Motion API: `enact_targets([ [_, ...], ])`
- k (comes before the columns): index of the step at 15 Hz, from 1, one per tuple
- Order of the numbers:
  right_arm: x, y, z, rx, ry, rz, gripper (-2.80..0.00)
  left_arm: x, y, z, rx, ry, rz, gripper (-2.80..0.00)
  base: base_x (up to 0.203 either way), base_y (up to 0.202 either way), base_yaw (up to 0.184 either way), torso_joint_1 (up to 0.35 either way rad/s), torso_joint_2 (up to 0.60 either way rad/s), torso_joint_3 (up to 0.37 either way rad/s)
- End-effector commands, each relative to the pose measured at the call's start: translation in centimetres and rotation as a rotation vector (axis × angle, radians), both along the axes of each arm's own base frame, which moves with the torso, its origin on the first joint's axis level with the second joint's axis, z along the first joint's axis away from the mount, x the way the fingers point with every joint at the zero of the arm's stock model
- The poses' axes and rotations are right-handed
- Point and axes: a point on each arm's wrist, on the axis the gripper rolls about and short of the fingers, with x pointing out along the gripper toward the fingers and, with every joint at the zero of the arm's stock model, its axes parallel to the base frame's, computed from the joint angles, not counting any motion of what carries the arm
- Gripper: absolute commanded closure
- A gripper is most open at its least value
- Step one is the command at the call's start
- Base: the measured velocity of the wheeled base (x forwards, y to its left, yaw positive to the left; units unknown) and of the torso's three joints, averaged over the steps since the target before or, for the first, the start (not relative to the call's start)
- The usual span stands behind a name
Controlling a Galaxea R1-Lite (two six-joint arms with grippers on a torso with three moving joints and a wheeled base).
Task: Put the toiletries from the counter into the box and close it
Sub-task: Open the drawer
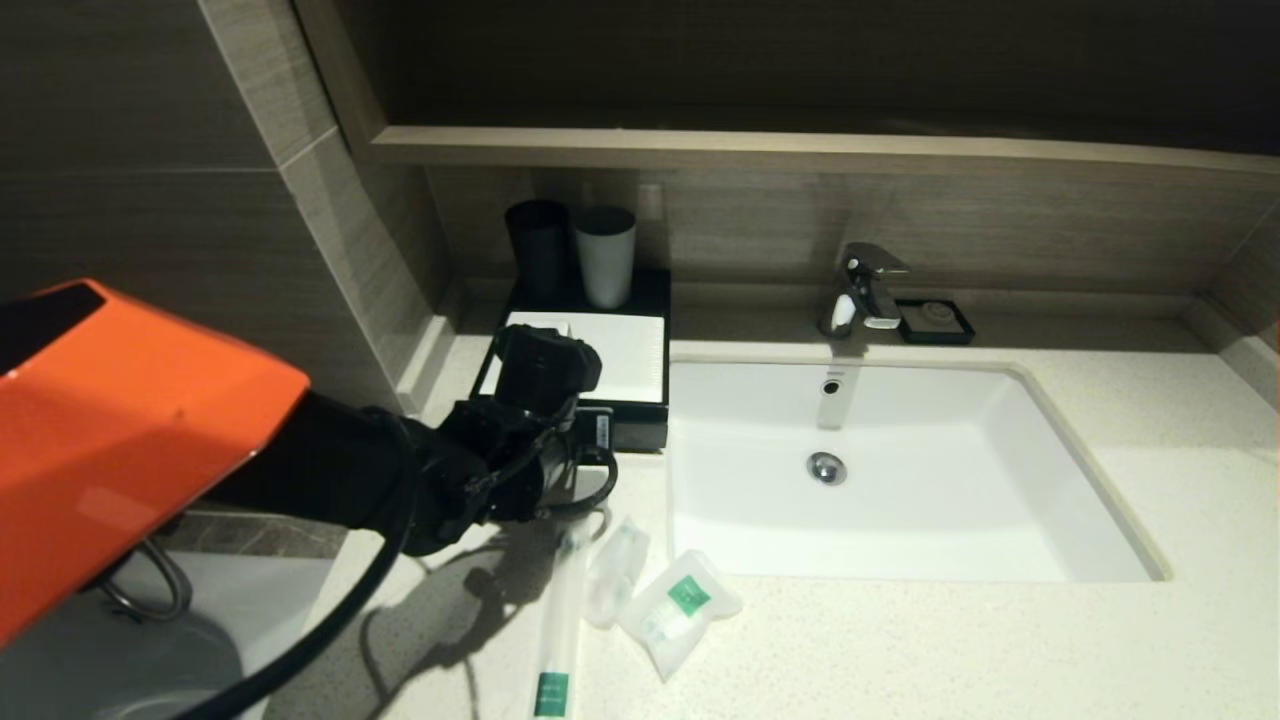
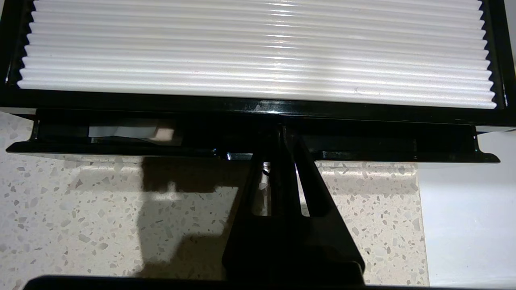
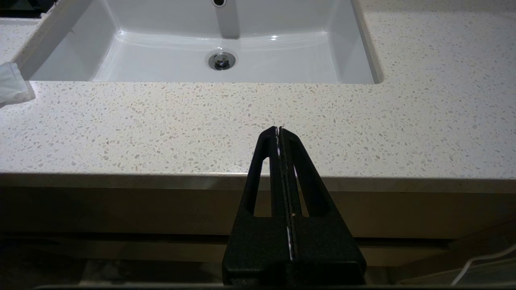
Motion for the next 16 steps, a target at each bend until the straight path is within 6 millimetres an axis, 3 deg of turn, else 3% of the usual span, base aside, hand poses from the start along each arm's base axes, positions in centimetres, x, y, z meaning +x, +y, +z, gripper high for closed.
enact_targets([
  [1, 0.01, 0.00, 0.00, 0.000, 0.001, 0.000, 0.00, 0.01, -0.01, 0.01, -0.002, -0.002, 0.003, 0.00, 0.000, 0.000, 0.000, 0.000, 0.00, 0.000],
  [16, 0.01, 0.00, 0.00, 0.000, 0.001, 0.000, 0.00, -0.17, 0.27, 0.45, 0.042, -0.014, -0.014, 0.00, 0.000, 0.000, 0.000, 0.000, 0.00, 0.000],
])
